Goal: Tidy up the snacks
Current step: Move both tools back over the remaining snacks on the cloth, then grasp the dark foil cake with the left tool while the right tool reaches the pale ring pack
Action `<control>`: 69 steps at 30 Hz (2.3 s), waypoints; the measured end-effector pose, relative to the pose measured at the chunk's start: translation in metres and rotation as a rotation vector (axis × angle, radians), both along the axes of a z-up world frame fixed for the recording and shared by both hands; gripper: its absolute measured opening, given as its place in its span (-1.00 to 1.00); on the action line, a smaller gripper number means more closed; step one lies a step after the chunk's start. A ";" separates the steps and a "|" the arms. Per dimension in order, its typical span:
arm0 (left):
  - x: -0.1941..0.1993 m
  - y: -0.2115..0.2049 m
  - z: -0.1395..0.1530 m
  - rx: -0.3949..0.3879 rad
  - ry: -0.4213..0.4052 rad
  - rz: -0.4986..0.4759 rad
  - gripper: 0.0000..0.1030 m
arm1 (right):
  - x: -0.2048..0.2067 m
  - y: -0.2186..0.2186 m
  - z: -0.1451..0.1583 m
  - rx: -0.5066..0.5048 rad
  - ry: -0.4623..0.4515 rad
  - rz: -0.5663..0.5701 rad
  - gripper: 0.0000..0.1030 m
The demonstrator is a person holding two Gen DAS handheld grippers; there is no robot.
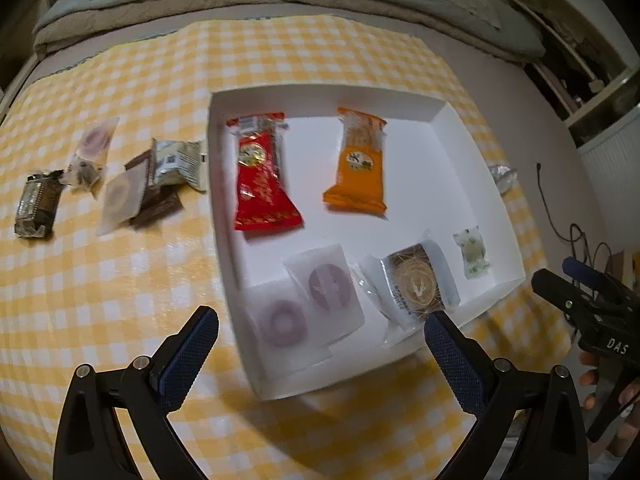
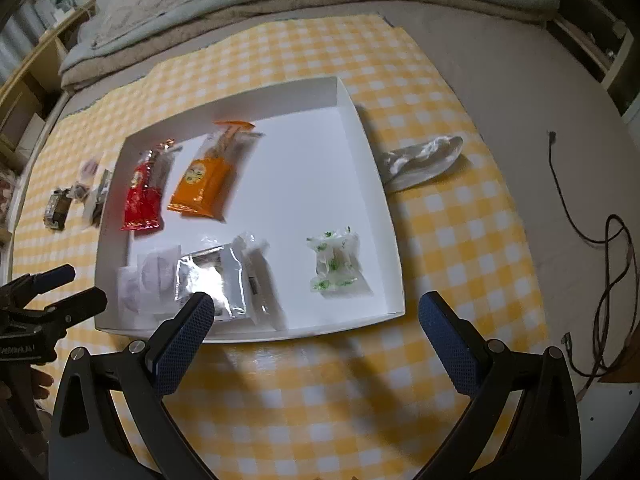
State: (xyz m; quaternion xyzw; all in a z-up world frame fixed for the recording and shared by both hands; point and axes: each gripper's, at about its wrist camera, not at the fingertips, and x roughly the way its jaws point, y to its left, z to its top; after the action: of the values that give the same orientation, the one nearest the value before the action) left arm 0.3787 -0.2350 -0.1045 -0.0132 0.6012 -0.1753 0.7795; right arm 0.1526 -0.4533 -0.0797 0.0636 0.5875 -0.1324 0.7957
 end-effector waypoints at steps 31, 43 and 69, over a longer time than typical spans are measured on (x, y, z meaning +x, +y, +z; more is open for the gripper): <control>-0.044 0.203 0.104 0.074 -0.348 0.218 1.00 | 0.049 0.168 0.035 0.045 -0.302 0.209 1.00; -0.048 0.273 0.076 0.120 -0.523 0.287 1.00 | 0.085 0.228 0.003 0.076 -0.482 0.253 1.00; 0.117 0.251 -0.061 0.248 -0.276 0.198 0.70 | 0.155 0.322 -0.147 -0.058 -0.276 0.257 1.00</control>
State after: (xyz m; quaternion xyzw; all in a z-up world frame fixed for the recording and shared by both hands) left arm 0.4956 0.0165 -0.1650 0.0478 0.5016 -0.0225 0.8635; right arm 0.3075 -0.1311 -0.2269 -0.0176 0.4718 -0.0365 0.8808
